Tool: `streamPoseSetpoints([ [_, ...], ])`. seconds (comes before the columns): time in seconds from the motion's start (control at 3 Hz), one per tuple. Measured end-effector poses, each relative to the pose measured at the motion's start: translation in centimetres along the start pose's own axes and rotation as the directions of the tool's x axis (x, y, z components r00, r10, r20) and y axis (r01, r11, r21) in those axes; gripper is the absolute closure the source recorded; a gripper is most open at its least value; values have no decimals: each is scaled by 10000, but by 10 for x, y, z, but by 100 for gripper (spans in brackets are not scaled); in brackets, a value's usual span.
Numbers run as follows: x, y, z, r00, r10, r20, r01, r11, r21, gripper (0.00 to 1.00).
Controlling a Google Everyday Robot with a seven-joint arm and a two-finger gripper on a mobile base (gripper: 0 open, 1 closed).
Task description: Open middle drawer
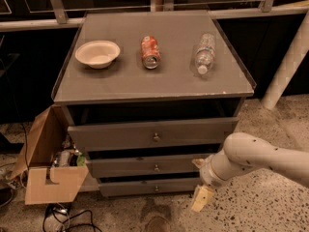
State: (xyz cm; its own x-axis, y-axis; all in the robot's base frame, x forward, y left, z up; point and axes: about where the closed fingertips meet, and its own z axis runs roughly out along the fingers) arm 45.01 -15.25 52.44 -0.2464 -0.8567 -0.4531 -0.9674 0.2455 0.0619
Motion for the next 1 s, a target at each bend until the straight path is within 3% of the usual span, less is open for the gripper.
streamPoseSetpoints([
  [0.67, 1, 3, 10, 9994, 317, 157, -315, 9995, -86, 0],
  [1.0, -7, -12, 32, 9944, 781, 706, -782, 9969, -9, 0],
])
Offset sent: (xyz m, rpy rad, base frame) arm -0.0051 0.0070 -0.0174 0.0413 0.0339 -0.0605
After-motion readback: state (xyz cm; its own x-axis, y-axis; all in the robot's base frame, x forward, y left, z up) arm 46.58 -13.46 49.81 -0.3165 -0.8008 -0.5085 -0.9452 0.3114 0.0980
